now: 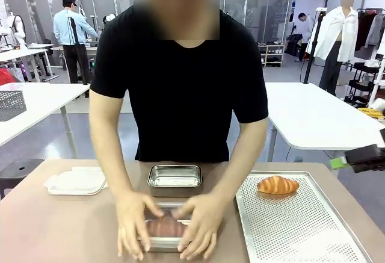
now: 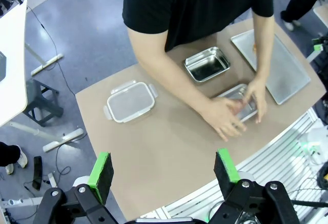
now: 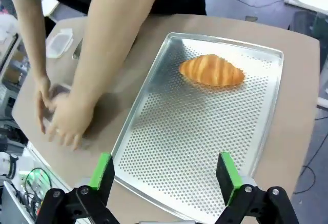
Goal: Place the bread into the airtight container.
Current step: Pick up a Butter Roll and place it into an empty Airtight Container.
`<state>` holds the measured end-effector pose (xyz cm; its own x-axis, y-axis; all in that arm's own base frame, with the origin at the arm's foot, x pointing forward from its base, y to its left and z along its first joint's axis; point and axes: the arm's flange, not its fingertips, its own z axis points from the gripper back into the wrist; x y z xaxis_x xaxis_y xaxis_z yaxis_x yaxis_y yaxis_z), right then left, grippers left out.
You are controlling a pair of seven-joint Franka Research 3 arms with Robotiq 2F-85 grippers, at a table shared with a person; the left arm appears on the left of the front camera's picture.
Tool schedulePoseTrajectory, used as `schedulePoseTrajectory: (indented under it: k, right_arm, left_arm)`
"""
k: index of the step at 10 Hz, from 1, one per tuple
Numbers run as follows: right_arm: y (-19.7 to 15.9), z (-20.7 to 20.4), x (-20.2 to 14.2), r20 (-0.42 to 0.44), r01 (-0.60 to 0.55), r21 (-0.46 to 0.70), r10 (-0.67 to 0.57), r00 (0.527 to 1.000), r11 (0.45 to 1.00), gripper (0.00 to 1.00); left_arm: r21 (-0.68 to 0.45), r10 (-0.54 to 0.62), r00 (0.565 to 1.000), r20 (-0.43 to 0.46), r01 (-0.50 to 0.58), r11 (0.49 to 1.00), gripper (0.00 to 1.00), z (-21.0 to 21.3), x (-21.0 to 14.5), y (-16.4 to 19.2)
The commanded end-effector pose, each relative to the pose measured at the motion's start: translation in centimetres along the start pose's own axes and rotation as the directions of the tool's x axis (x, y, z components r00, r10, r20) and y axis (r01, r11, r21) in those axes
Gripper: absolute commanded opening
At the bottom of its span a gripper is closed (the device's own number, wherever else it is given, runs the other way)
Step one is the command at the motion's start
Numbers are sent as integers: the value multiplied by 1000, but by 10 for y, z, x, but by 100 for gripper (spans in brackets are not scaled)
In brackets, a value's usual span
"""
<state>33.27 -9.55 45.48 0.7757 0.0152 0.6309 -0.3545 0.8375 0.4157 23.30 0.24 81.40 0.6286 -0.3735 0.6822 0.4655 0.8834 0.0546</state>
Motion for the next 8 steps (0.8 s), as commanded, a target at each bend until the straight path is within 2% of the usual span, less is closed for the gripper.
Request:
schedulePoseTrajectory:
  k: [1,4,8]
  right_arm:
    - [-45,30,-12,32,-19,48,18,999,999,100]
    - [-99,70,-39,130,60,106,-73,989,993,100]
    - [-116,81,-53,153,102,137,-122,981,985,100]
  left_arm:
    - [-3,-11,1000,1,11,1000,100,1,0,0]
    - [-3,-11,1000,1,11,1000,100,1,0,0]
    - [-3,-11,1000,1,11,1000,100,1,0,0]
